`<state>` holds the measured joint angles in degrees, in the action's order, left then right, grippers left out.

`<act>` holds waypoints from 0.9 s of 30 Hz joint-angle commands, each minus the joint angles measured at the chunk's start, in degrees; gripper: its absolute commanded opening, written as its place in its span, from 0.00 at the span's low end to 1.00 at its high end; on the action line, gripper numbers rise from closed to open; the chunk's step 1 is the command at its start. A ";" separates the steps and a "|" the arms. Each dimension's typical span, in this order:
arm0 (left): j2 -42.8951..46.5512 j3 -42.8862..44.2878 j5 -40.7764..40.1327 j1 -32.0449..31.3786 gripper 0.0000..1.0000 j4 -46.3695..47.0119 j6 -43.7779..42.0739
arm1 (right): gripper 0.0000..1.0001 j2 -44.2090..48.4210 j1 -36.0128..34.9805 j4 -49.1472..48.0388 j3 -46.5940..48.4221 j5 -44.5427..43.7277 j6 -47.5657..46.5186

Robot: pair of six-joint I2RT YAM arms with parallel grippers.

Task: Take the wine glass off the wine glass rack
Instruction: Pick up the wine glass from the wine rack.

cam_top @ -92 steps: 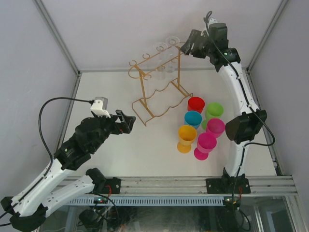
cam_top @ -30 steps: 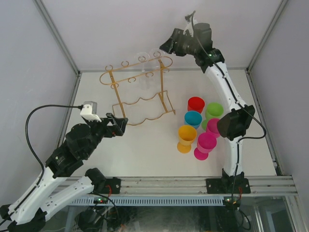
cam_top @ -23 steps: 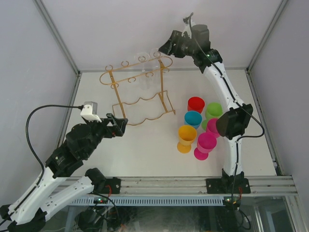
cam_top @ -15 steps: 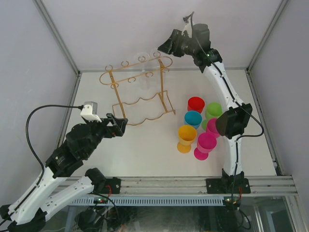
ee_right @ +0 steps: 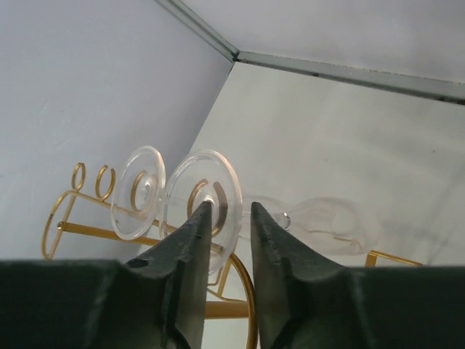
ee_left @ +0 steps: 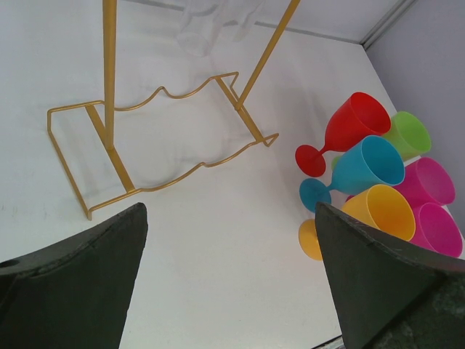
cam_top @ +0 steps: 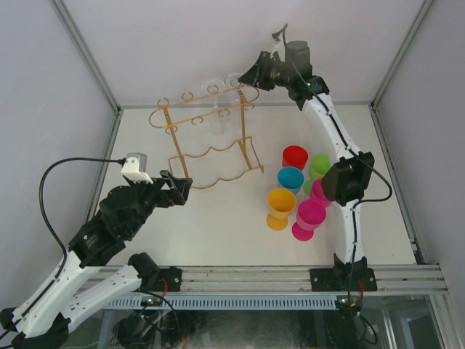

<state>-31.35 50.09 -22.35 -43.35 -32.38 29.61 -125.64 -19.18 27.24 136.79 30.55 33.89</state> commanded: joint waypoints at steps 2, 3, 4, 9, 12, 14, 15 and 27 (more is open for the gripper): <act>0.08 -0.42 -0.31 0.37 1.00 0.89 0.98 | 0.19 1.32 0.37 -3.25 2.45 1.06 1.85; 0.08 -0.36 -0.39 0.37 1.00 0.85 1.06 | 0.15 1.36 0.37 -3.58 2.47 1.12 2.20; 0.04 -0.40 -0.41 0.37 1.00 0.90 1.02 | 0.11 1.44 0.41 -3.87 2.43 1.15 2.64; -0.14 -0.31 -0.29 0.36 1.00 0.91 1.11 | 0.02 1.80 0.40 -5.14 2.47 1.60 5.58; -0.20 -0.34 -0.24 0.37 1.00 0.85 1.18 | 0.00 1.93 0.29 -6.14 2.31 2.05 8.00; -0.27 -0.40 -0.17 0.37 1.00 0.87 1.32 | 0.00 2.08 0.22 -6.96 2.10 1.79 9.45; -0.28 -0.35 -0.15 0.37 1.00 0.87 1.37 | 0.00 2.10 0.20 -7.46 1.96 1.60 10.42; 0.22 -0.41 -0.24 0.37 1.00 0.78 1.67 | 0.00 1.21 0.69 -14.54 0.55 -0.06 23.14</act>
<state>-31.38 50.09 -22.35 -43.31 -32.75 30.55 -125.64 -18.83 19.03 136.75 31.31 51.22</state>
